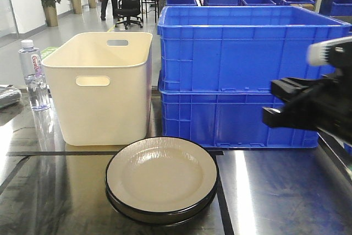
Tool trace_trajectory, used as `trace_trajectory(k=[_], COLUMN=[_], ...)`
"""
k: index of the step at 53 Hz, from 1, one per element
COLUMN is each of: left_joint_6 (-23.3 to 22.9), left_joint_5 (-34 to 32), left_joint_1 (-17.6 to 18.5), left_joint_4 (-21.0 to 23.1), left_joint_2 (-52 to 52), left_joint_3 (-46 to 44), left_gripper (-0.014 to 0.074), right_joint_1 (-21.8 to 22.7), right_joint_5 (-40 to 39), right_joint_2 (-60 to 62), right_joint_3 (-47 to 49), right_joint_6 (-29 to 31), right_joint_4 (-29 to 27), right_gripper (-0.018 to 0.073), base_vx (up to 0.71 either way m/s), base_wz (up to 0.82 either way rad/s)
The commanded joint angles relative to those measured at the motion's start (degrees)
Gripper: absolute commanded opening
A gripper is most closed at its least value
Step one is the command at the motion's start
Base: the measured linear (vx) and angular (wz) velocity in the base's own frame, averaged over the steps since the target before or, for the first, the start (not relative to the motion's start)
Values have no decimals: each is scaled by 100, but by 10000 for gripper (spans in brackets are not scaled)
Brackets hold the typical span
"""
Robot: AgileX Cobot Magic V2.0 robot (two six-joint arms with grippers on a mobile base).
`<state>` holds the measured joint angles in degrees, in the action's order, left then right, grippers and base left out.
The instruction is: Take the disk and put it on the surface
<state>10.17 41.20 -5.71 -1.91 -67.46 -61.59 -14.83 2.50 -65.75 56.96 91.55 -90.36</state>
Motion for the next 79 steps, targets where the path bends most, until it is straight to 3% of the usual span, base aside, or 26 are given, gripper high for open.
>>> trace_trajectory(k=[1, 10, 18, 28, 34, 64, 68, 79], left_joint_6=[-65, 541, 1084, 1081, 1051, 1056, 1068, 689], left_joint_5=[-999, -2165, -2519, -2465, -2348, -2169, -2396, -3883], left_joint_1=[9, 9, 9, 9, 9, 9, 18, 277], left_joint_4=[105, 1048, 1743, 1770, 2094, 2198, 2173, 2153], left_joint_2=[627, 2095, 3373, 4225, 4294, 4315, 4437, 5539], left_joint_3=[195, 1337, 2275, 3053, 3308, 3482, 3656, 4973], left_gripper=[-1, -1, -1, -1, -1, -1, -1, -1], right_joint_1=[19, 19, 19, 19, 19, 19, 19, 19], right_joint_5=[-1, -1, -1, 0, 5, 5, 22, 23], right_joint_2=[746, 1676, 2273, 2675, 2707, 2707, 2707, 2702], right_joint_3=[-276, -1079, -1670, -1980, -1995, -1995, -1995, -1995], right_joint_6=[25, 25, 25, 25, 25, 25, 25, 25], right_joint_4=[-27, -27, -27, -27, -27, -27, -27, -27], right_gripper=[-13, -12, -12, -12, -10, -9, -9, -9], base_vx=[0, 0, 0, 0, 0, 0, 0, 0], base_wz=[0, 0, 0, 0, 0, 0, 0, 0])
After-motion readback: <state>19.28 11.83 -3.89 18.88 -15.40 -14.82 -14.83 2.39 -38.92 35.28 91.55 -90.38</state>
